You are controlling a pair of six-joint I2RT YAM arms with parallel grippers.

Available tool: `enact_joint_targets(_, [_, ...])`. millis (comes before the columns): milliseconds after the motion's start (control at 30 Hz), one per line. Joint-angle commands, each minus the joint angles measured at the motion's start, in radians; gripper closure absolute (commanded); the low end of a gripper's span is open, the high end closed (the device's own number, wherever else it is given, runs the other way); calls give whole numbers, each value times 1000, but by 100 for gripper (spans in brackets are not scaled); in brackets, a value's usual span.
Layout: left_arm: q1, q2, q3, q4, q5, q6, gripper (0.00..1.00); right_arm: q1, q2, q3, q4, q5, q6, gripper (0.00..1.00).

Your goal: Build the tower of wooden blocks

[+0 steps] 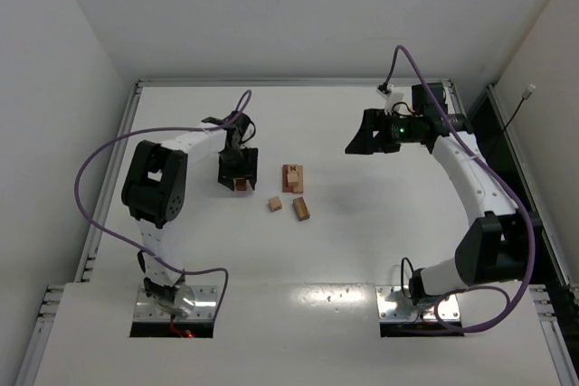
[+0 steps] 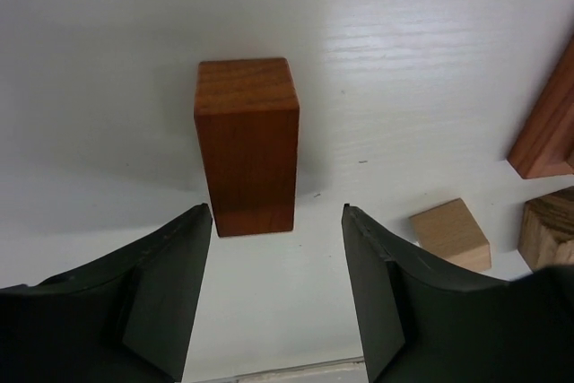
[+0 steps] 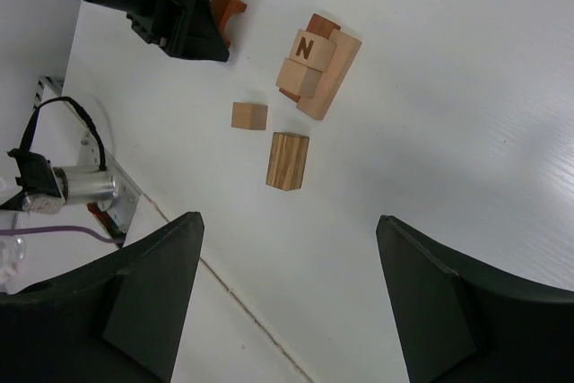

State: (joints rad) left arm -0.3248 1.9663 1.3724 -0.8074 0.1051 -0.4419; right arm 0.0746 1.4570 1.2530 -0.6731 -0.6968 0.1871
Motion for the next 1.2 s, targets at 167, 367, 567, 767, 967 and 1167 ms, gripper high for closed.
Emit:
enact_joint_targets(167, [-82,-291,-149,197,-133,-4,43,8,-9,-10,35,-4,8,25])
enact_joint_targets(367, [-120,-423,-272,329,-196,80,46,8,-29,-20,44,-4,-2,25])
enact_joint_targets(567, [-129,-638,-495,530,-290,69,53,8,-52,-29,44,-4,-21,25])
enact_joint_targets(767, [-129,-669,-630,681,-400,23,53,8,-52,-40,66,-4,-21,25])
enact_joint_targets(967, [-129,-649,-696,815,-355,23,46,8,-70,-49,66,-13,-21,25])
enact_joint_targets(1167, [-129,-618,-696,835,-318,23,28,8,-70,-58,75,-13,-31,25])
